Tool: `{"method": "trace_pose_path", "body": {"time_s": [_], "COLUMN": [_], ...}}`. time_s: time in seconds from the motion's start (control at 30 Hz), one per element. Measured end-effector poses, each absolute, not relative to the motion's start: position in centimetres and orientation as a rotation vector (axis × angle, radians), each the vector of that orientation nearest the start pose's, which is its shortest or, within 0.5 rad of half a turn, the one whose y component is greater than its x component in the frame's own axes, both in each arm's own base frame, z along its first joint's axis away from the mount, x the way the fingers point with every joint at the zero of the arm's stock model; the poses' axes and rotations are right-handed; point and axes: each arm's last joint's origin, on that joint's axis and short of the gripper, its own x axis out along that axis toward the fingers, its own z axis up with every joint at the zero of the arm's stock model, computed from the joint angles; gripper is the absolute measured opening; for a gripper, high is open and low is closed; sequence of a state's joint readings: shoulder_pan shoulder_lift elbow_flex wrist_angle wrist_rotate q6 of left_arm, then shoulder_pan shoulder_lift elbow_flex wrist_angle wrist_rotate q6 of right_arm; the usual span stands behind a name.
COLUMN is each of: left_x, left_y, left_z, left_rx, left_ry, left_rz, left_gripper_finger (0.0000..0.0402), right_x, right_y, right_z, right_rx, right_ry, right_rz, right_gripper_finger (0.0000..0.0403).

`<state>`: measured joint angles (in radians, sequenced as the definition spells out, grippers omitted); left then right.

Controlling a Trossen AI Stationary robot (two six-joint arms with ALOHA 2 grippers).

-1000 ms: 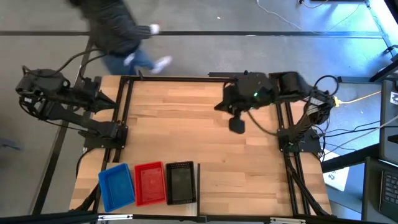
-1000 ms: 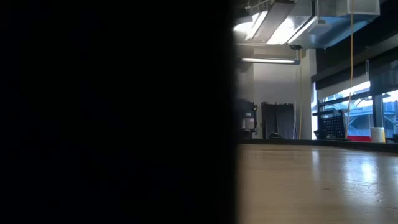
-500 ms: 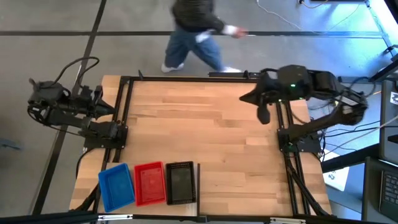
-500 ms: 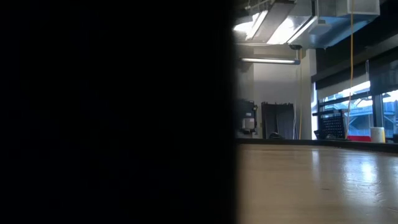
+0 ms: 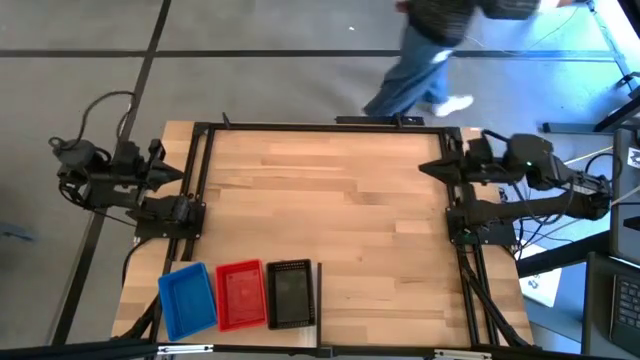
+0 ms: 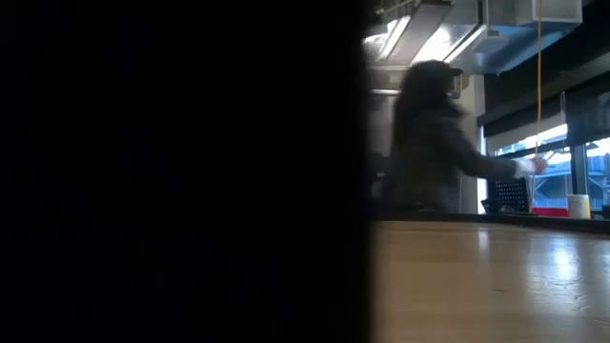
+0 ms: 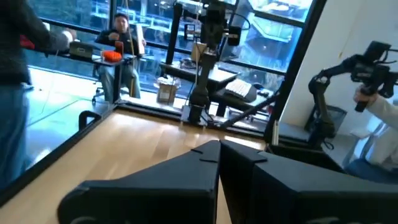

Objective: Stack baskets on shelf by color
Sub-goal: Return to Home Position

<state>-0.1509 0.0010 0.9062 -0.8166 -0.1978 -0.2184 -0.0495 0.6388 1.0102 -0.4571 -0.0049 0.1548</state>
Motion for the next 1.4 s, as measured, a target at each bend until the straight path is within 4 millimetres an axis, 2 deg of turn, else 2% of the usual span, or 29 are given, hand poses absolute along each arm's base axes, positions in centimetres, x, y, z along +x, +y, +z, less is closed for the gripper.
{"method": "trace_pose_path", "body": {"time_s": [0.4, 0.63, 0.77, 0.9, 1.03, 1.3, 1.4], "left_x": [-3.5, -3.6, -3.0, -2.2, -0.3, 3.6, 5.0], "left_y": [1.0, 1.0, 1.0, 0.8, 0.6, -0.1, -0.3], "left_z": [34.2, 34.4, 34.2, 33.7, 32.6, 29.6, 27.9], "left_rx": [-0.183, -0.175, -0.17, -0.174, -0.163, -0.1, -0.074], "left_ry": [-0.117, -0.136, -0.145, -0.146, -0.154, -0.217, -0.2], "left_rz": [0.013, 0.012, 0.012, 0.012, 0.011, 0.013, 0.018], "left_gripper_finger": [0.0, 0.0, 0.0, 0.0, 0.0, 0.0, 0.0], "right_x": [4.0, 0.9, 1.4, 1.6, 2.9, 6.4, 7.4], "right_y": [-0.1, 0.0, 0.0, 0.0, -0.1, -0.2, -0.2], "right_z": [34.8, 32.4, 31.8, 31.4, 30.6, 26.1, 24.5], "right_rx": [0.148, 0.116, 0.081, 0.072, 0.085, 0.075, 0.056], "right_ry": [-0.162, -0.271, -0.185, -0.197, -0.239, -0.233, -0.247], "right_rz": [-0.015, -0.011, -0.02, -0.013, -0.009, 0.012, 0.01], "right_gripper_finger": [0.0, 0.0, 0.0, 0.0, 0.0, 0.0, 0.0]}}
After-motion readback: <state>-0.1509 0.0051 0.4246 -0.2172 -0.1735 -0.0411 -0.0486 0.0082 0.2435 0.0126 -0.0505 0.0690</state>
